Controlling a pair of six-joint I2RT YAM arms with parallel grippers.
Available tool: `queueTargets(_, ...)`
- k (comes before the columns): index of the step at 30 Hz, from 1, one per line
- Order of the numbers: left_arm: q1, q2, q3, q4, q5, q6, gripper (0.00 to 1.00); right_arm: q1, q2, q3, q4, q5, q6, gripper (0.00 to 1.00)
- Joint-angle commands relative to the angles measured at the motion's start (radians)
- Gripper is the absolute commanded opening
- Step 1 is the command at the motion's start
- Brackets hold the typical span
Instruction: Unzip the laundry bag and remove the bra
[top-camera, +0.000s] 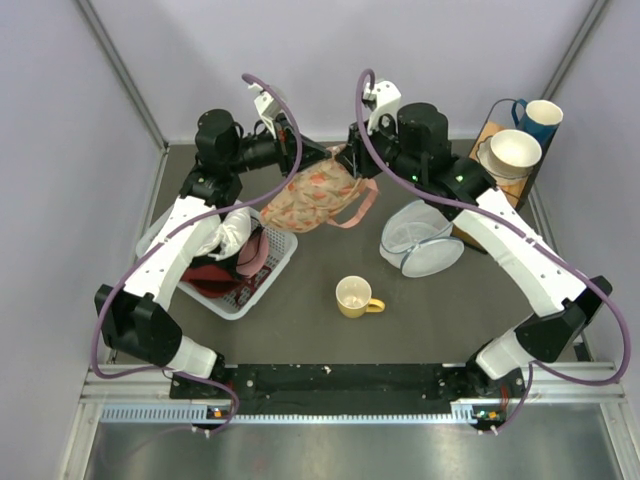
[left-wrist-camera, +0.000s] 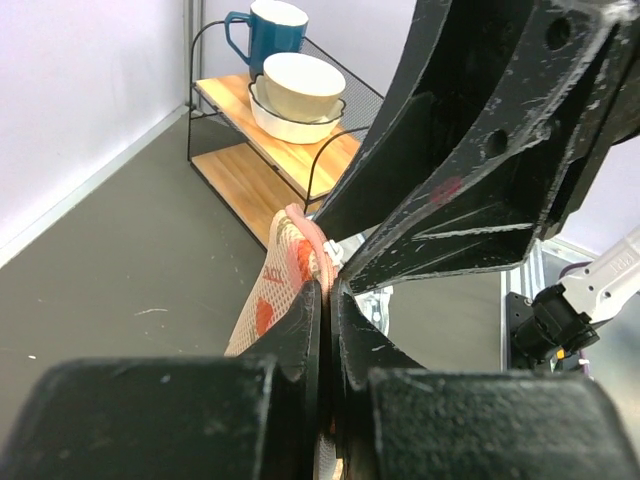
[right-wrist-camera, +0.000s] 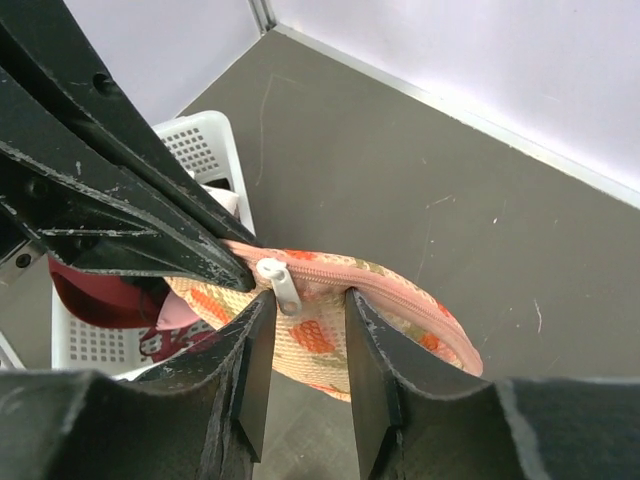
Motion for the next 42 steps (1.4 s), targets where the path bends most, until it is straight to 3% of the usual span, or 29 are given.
queueTargets(1,-0.002,-0.037,0.002,0.1,0.036,-0.03,0.0,0.01,0.014,0.047,0.06,-0.053,0.031,0.33)
queueTargets(7,-0.002,-0.035,-0.004,0.096,0.037,-0.026,0.0,0.01,-0.006,0.027,0.098,-0.059,0.043,0.24)
queueTargets(12,-0.002,-0.032,-0.005,0.091,0.039,-0.022,0.0,0.01,-0.026,0.015,0.12,-0.055,0.048,0.0)
queueTargets(22,-0.002,-0.031,-0.004,0.053,0.039,0.011,0.0,-0.003,-0.084,-0.054,0.121,0.03,0.011,0.0)
queueTargets(25,-0.002,-0.031,-0.001,0.038,0.039,0.024,0.0,-0.035,-0.101,-0.074,0.12,-0.03,0.024,0.0)
queueTargets(26,-0.002,-0.028,0.001,0.036,0.04,0.024,0.0,-0.041,-0.107,-0.074,0.118,-0.082,0.027,0.16)
queueTargets(27,-0.002,-0.029,-0.001,0.035,0.042,0.027,0.0,-0.049,-0.112,-0.071,0.115,-0.104,0.021,0.24)
queueTargets(32,-0.002,-0.023,0.01,0.03,0.043,0.028,0.0,-0.127,-0.103,-0.007,0.095,-0.373,0.06,0.41)
queueTargets(35,-0.002,-0.022,0.012,0.033,0.05,0.022,0.0,-0.185,-0.067,0.041,0.088,-0.533,0.12,0.43)
queueTargets(42,-0.002,-0.018,0.018,0.038,0.045,0.014,0.0,-0.197,-0.012,0.075,0.077,-0.644,0.191,0.39)
